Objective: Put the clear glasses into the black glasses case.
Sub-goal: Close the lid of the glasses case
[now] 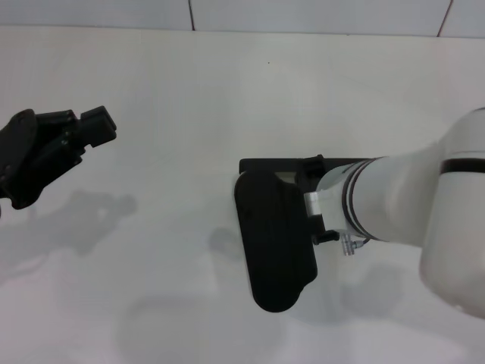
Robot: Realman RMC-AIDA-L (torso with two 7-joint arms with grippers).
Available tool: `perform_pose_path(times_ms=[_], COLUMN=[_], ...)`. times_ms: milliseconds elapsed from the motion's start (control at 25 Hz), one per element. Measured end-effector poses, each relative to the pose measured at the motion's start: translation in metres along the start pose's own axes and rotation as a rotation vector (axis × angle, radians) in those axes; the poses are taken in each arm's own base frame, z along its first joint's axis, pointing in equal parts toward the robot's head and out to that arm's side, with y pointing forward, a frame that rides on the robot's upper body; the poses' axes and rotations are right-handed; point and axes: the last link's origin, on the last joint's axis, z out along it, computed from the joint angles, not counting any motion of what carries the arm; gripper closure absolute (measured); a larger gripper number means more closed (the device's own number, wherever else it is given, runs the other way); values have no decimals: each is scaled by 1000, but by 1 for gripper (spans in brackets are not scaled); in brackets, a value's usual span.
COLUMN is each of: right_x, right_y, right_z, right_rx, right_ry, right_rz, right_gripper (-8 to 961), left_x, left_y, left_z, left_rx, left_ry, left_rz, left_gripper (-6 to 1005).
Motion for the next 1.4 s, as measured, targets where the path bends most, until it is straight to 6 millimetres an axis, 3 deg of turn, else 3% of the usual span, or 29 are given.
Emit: perform_pose_path(times_ms=[320,520,920,1040,1160,1280,1400], right_x=[1,12,45,74,123,164,198], right_y=[1,0,-31,-49,-60,-55,-38], right_z=[-12,-27,-80,-99,-128,-148,-155], right_rx=[-6,-5,-9,-16,13,15,-17], right_ry=[-13,-47,-329,-476,-664,-840,-1116], right_rz=[33,99,401,571,768,890,964], right_gripper=[790,791,787,783,778,774,770], left_x=[-1,-2,-2,0,4,4,-1], left_y=[1,1,2,0,-5,-13,-22], left_z=[-1,-1,-3,2,16,39,60], left_rx=[4,3,10,0,-29,-48,-38], left_ry=[0,2,5,11,23,20,-6], left_rz=[-5,-8,-10,-9,-3,-3,-23], left_gripper=[923,923,912,894,872,849,826])
